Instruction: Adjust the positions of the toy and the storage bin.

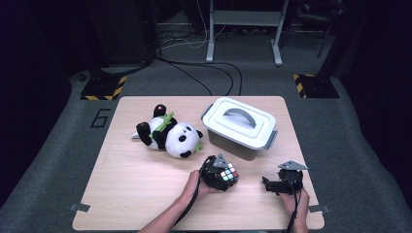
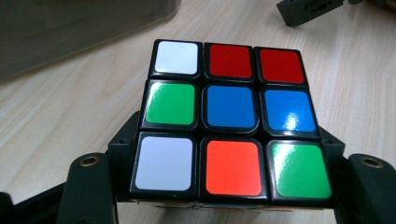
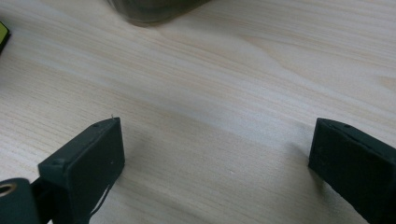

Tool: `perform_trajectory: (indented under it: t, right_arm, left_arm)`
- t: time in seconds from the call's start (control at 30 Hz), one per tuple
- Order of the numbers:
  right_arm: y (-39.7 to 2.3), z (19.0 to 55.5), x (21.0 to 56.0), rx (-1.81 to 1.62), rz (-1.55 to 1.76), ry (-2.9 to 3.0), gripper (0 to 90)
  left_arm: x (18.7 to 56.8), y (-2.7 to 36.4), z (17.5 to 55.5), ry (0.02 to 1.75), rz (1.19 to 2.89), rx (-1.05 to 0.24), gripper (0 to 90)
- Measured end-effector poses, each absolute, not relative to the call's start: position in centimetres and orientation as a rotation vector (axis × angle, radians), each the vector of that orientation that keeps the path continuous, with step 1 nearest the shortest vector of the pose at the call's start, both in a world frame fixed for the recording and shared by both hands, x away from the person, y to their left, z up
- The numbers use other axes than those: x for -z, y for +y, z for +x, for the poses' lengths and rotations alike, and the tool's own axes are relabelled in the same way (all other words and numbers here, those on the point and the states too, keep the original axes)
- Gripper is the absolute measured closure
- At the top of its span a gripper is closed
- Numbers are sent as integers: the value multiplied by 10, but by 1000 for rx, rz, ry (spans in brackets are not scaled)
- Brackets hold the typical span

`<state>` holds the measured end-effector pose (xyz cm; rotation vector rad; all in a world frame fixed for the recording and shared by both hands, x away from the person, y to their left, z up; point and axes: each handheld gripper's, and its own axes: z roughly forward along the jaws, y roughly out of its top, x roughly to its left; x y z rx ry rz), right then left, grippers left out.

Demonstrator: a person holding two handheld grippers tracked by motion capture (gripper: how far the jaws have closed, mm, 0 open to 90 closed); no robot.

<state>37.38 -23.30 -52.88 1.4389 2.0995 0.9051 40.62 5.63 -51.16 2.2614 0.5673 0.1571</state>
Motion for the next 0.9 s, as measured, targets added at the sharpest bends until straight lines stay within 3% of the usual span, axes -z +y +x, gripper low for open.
perform_trajectory:
  t: [0.9]
  right_arm:
    - [-231, 376, 529, -888, 1451, 2092, 0]
  left_arm:
    - [485, 142, 386, 708, 2218, -301, 333]
